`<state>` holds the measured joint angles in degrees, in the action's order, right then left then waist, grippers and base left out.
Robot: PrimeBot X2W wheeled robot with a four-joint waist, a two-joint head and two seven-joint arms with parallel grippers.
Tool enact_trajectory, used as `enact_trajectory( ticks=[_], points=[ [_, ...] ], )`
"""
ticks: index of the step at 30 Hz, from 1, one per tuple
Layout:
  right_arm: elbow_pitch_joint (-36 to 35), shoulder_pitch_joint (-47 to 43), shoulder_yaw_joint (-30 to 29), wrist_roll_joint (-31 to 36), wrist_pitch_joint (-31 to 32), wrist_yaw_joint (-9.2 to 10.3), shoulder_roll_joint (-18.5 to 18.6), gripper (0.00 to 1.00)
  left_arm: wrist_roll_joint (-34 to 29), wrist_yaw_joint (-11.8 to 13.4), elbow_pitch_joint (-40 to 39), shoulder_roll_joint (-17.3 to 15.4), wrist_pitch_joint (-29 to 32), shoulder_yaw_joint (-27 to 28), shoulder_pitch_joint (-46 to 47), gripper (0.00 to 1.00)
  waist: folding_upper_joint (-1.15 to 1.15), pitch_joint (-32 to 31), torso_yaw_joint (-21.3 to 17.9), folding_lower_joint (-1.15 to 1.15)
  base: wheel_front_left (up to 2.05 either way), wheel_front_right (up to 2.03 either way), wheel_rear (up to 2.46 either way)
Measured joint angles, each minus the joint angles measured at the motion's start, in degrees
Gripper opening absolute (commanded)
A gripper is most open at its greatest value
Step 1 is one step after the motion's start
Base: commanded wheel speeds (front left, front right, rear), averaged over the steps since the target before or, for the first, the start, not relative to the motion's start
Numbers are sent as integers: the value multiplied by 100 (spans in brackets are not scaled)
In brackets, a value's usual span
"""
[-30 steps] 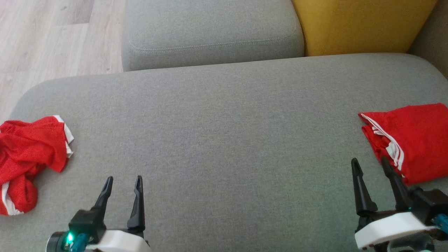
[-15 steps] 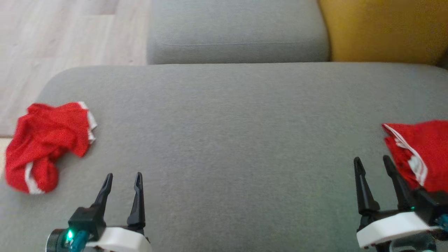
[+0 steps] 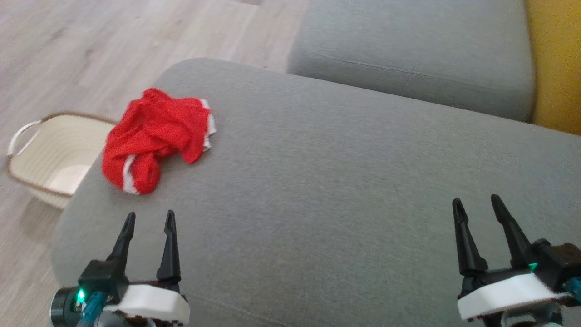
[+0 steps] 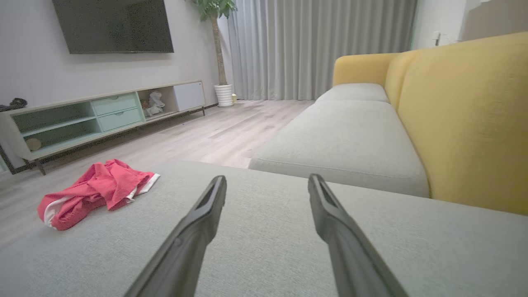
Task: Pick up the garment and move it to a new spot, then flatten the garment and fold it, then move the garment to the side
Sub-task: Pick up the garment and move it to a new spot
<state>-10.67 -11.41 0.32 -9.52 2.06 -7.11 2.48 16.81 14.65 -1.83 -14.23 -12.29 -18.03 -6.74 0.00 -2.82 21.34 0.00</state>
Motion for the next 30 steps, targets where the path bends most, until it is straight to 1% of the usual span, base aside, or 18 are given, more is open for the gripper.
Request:
enact_trajectory(
  ticks=[5, 10, 23, 28, 30],
  points=[
    [-5, 1, 64, 1, 1, 0, -1, 100, 0, 47, -38, -31, 1, 29, -4, 100, 0, -9, 381, 0, 0, 0, 0],
    [-5, 1, 59, 26, 33, 0, -1, 100, 1, 48, -63, -43, 1, 29, -5, 100, 0, -9, 541, 0, 0, 0, 0],
    [-62, 1, 65, 65, 149, 0, -1, 100, 58, 98, -35, -53, -29, 34, 7, 100, 0, 103, 520, 0, 0, 0, 0],
    [-214, 32, 76, 159, 341, 0, -1, 100, 264, 47, 94, 60, -107, 121, 198, 100, 0, 296, 453, 0, 0, 0, 0],
    [-358, 219, 102, 249, 485, 0, 23, 100, 294, -12, 324, 158, -153, 249, 595, 100, 0, 548, 343, 0, 0, 0, 0]
  ],
)
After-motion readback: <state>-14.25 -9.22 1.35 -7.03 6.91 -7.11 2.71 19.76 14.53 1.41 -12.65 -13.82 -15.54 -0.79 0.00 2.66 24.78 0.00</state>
